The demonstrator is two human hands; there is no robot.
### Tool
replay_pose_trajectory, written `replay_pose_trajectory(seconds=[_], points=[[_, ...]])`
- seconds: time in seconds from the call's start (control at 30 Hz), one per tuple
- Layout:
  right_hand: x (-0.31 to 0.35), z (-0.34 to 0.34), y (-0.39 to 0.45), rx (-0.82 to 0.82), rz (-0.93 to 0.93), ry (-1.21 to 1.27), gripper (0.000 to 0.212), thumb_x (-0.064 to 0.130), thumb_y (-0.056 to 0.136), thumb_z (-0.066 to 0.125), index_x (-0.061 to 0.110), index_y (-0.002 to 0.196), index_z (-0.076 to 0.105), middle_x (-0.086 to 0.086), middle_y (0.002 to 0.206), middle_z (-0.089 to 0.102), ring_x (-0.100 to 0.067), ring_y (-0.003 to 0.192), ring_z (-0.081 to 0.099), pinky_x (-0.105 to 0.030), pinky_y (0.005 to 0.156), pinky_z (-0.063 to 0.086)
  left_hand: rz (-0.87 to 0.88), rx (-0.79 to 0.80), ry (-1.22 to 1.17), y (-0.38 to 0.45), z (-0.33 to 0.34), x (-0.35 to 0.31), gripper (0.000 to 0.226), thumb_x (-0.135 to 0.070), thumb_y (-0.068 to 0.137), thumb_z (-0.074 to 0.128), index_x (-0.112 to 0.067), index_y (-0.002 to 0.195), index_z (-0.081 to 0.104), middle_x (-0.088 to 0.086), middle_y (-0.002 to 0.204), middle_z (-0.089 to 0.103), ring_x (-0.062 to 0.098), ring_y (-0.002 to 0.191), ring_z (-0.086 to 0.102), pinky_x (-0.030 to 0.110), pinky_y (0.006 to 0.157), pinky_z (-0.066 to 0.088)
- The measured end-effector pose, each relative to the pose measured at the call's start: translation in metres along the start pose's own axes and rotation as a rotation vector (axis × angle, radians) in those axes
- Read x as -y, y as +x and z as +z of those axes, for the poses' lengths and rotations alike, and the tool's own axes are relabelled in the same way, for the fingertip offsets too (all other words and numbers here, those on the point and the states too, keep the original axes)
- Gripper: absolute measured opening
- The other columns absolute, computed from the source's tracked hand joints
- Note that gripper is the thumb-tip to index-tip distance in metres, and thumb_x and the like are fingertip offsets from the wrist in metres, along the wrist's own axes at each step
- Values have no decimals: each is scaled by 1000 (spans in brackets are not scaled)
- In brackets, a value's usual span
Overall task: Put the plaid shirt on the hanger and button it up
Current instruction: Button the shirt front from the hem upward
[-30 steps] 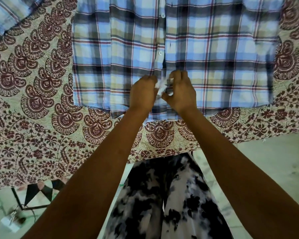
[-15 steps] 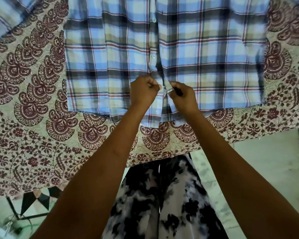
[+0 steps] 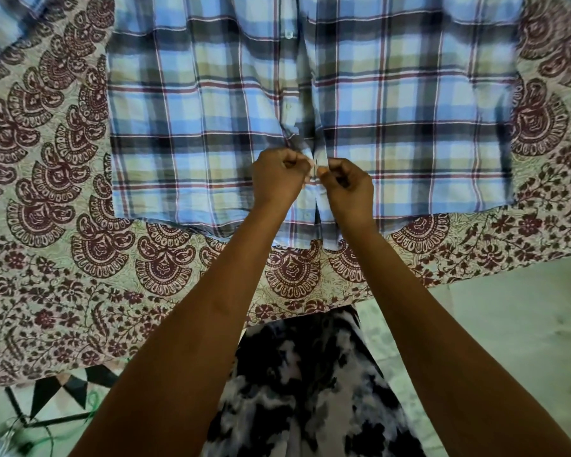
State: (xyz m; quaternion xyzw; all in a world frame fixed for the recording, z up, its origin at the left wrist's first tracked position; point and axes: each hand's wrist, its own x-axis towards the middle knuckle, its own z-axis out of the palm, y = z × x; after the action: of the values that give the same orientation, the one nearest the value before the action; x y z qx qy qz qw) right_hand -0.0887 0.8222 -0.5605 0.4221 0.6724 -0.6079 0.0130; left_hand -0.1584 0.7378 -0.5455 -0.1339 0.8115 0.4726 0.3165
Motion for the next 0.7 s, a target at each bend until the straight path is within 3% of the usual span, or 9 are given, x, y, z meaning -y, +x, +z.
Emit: replay_pose_trajectory(seconds=[0.1,0.27,0.4,0.47,0.53,0.6,0.7], points=[[0,-2,1,7,3,13,13,2,85,62,14,90,60,-6,84,63,-10,74,58,-28,79,49,-11,6,-11,-4,1,-4,8,-7,83,63,-6,80,70,17,80,72,29,74,70,42,77,58],[2,-5,2,28,-18,-35,14,1,83,64,-1,96,67,-6,89,67,-12,75,62,-31,82,51,-10,-1,-52,-12,0,-9,10,-5,84,61,-8,79,68,17,82,71,22,65,67,29,66,58],[1,-6,2,78,-71,-119,20,9,82,60,5,101,66,-10,89,69,-22,79,65,-39,81,54,-13,13,-58,-11,2,-11,10,-3,83,61,-8,78,68,13,76,69,24,66,67,30,69,57],[3,-8,-1,123,-58,-116,26,-1,83,51,8,104,63,-7,85,66,-18,75,61,-28,74,52,-13,39,-26,-9,1,-11,10,-2,83,61,-8,77,67,6,69,66,15,57,64,25,62,55],[4,-8,-2,143,-3,-15,30,-7,88,43,14,94,63,1,82,65,-8,74,59,-17,69,47,-18,64,-16,-7,-2,-11,11,-1,83,61,-7,75,66,3,64,63,5,48,60,17,54,51],[4,-6,2,123,52,52,32,-4,91,43,20,83,63,8,79,66,-5,75,61,-18,71,48,-39,83,-38,-5,-4,-11,21,2,84,60,-11,67,63,-1,58,62,-1,42,57,12,49,49],[6,-4,9,81,38,65,31,-6,86,55,20,70,63,17,60,66,3,63,61,-15,67,49,-54,57,-45,-5,-3,-9,31,7,82,57,-17,62,60,-9,46,62,1,46,60,17,55,53]])
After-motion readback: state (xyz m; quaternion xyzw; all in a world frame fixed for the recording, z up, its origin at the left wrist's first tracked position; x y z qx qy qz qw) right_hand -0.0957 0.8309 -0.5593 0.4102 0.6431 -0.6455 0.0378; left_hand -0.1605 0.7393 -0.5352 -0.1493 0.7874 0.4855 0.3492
